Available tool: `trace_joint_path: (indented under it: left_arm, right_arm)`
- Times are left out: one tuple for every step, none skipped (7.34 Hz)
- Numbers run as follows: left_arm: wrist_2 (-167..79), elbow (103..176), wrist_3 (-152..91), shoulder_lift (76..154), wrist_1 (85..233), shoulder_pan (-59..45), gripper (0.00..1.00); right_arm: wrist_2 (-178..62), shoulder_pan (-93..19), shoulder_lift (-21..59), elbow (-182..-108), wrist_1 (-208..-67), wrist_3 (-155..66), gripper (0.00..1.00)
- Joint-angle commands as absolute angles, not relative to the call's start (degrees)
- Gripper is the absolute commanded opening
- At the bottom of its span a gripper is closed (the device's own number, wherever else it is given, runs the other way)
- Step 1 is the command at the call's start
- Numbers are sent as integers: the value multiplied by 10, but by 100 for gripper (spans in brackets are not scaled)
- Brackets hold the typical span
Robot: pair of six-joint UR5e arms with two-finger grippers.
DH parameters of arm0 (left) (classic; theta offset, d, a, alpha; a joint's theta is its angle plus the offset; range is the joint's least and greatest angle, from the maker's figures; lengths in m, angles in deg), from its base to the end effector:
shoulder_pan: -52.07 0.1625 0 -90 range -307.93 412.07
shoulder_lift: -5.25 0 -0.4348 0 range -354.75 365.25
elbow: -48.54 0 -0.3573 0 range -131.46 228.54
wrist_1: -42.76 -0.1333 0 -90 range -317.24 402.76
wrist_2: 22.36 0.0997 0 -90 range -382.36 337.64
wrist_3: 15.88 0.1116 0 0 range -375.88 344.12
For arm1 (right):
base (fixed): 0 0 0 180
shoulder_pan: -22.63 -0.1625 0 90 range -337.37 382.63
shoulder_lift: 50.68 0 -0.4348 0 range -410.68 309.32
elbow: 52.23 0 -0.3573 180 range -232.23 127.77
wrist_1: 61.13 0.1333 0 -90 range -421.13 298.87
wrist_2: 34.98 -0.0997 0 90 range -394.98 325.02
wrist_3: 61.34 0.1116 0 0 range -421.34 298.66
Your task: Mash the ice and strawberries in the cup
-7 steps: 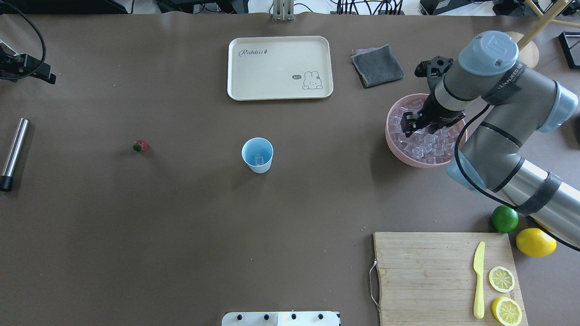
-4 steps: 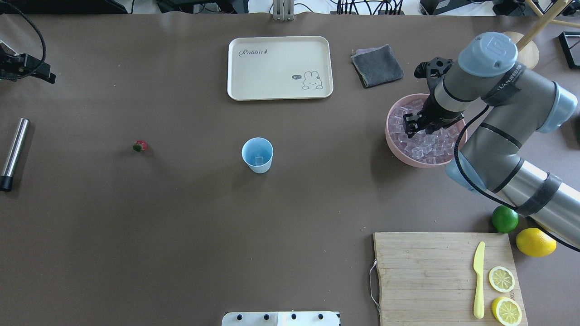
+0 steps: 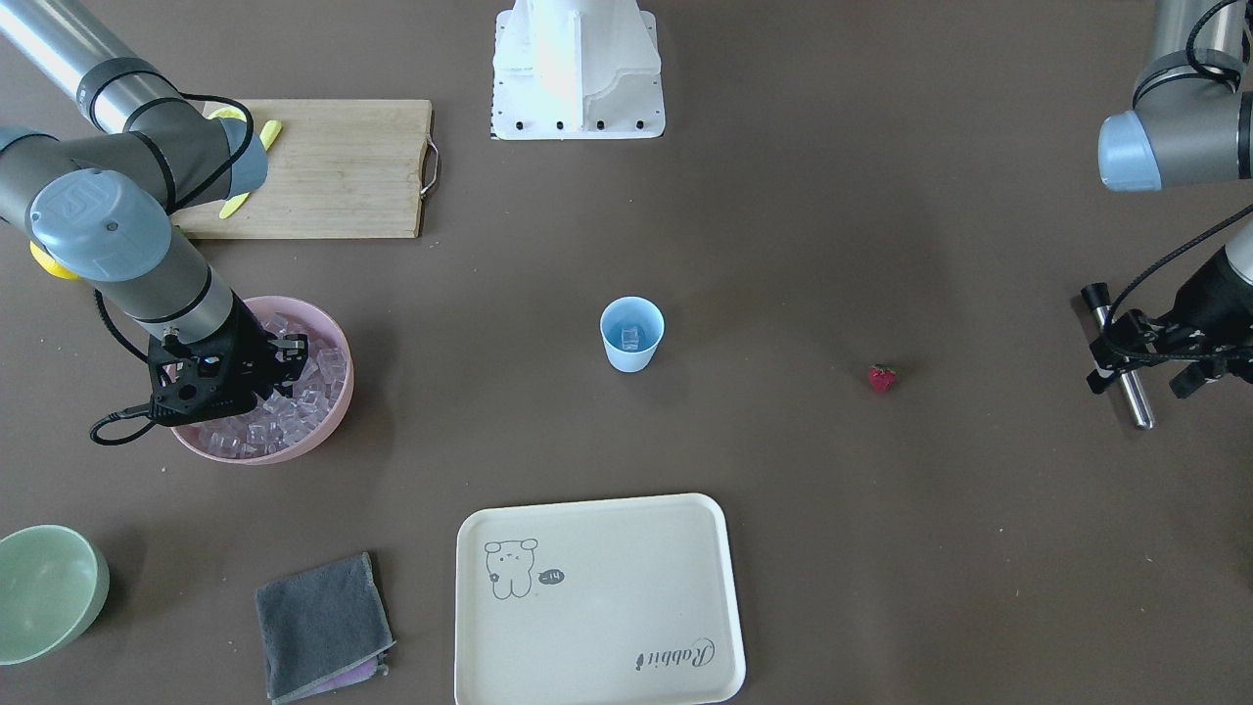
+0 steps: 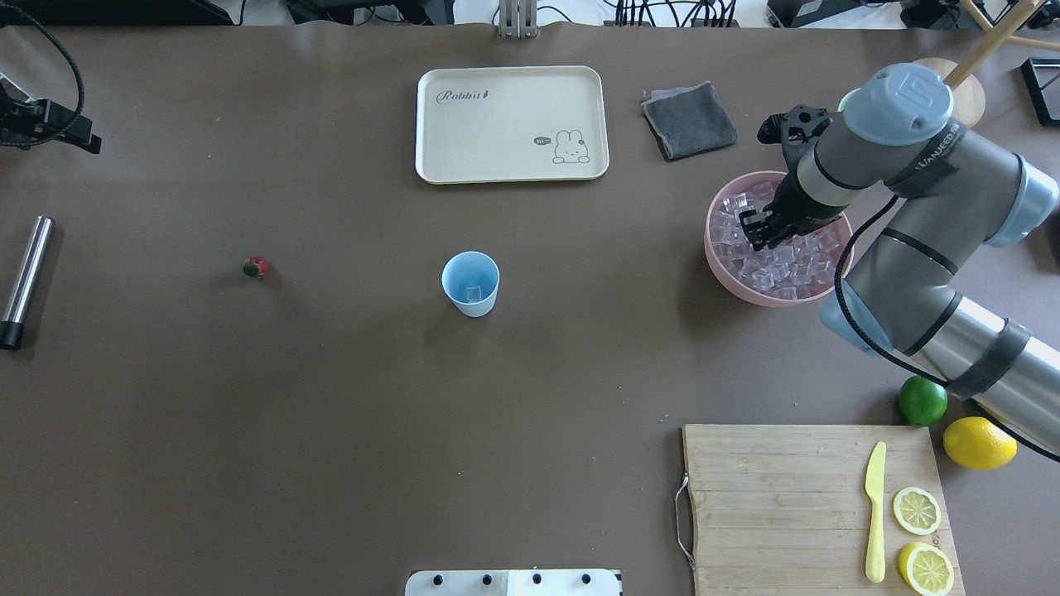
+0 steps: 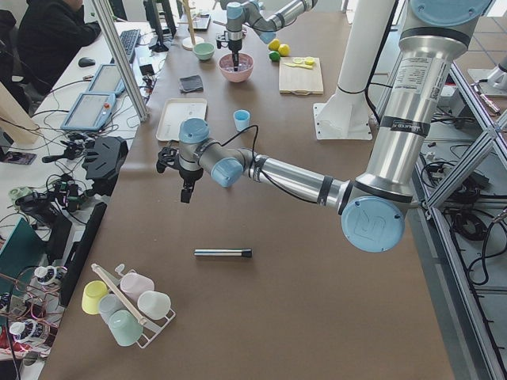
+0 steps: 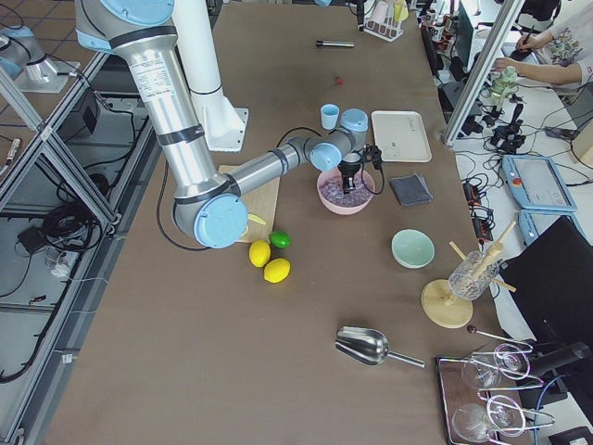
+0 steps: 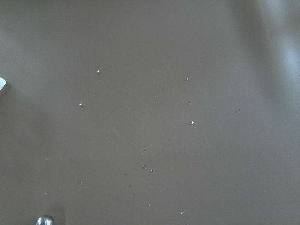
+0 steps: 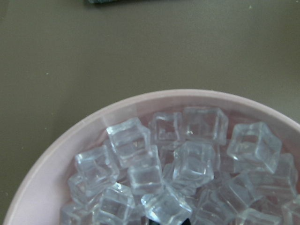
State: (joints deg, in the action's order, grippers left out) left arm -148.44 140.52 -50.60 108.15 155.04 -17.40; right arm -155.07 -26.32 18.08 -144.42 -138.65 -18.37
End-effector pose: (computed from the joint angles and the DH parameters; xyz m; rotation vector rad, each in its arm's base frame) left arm 0.1388 -0.5634 0.5062 0.2732 0.8270 -0.0277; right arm -0.3506 -0.5204 0.4454 0.1150 -0.7866 -0.1328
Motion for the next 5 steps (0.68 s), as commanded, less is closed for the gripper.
trace_joint_path:
  left_arm:
    - [-1485,1404,-506,1081,1551,-174,98]
    - [-1485,1403,-506,1081,1551,-171,98]
    - [-1485,1402,-506,1081,1551,-170,98]
    - [-1485,1401,-506,1081,1554,-170,98]
    - [-1485,1395,-507,1078,1566,-170,98]
  right_arm:
    - [-1550,-263,181,-1447,-1386,-184,5]
    - [-1549,-263,181,-1449,-1386,-184,37]
    - [-1549,-264,181,-1450,-1386,-183,62]
    - [-1546,-264,181,-1448,-1386,-183,71]
    - [-1543,-264,181,-1445,-1386,-184,77]
